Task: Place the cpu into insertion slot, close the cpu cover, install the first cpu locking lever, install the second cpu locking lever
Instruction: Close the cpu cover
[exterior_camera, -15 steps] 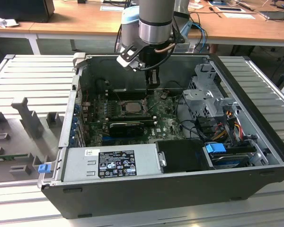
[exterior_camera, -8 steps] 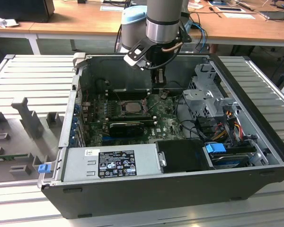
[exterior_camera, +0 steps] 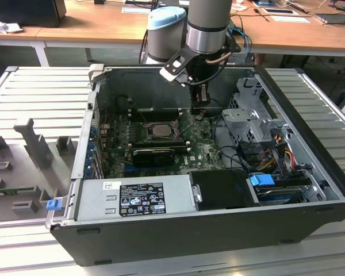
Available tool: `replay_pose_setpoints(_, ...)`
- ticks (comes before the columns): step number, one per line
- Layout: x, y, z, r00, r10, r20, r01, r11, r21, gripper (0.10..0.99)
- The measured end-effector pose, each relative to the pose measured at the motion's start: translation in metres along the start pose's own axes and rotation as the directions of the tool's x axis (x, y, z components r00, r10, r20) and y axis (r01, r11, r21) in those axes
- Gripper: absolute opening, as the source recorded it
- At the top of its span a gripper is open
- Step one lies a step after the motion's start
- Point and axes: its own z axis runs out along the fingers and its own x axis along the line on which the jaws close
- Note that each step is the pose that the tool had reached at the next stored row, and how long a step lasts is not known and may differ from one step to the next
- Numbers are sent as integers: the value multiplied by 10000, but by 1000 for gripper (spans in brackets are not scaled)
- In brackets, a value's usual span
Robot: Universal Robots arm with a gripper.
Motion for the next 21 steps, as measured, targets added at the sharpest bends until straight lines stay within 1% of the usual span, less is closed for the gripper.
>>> replay_pose_setpoints(3,-1,72,11,10000,2,2,-2,10000,26,106)
replay_pose_setpoints(4,-1,82,22,10000,1,2,-1,10000,34,106)
replay_pose_setpoints(5,-1,84,42,10000,1,0,-1,10000,41,106)
replay_pose_setpoints(7,-3,89,114,10000,2,1,-2,10000,75,106)
replay_pose_setpoints(10,-3,84,119,10000,6,4,-6,9999,155,106)
replay_pose_setpoints(13,-3,35,118,10000,3,-4,-3,9999,161,106)
replay_pose_setpoints(16,-3,-58,114,10000,4,-3,-4,9999,161,106)
replay_pose_setpoints(18,-2,-83,114,10000,4,-4,-4,9999,160,106)
replay_pose_setpoints(20,-2,-141,112,10000,4,-5,-4,9999,161,106)
replay_pose_setpoints(21,-2,-181,113,10000,4,-6,-4,9999,160,106)
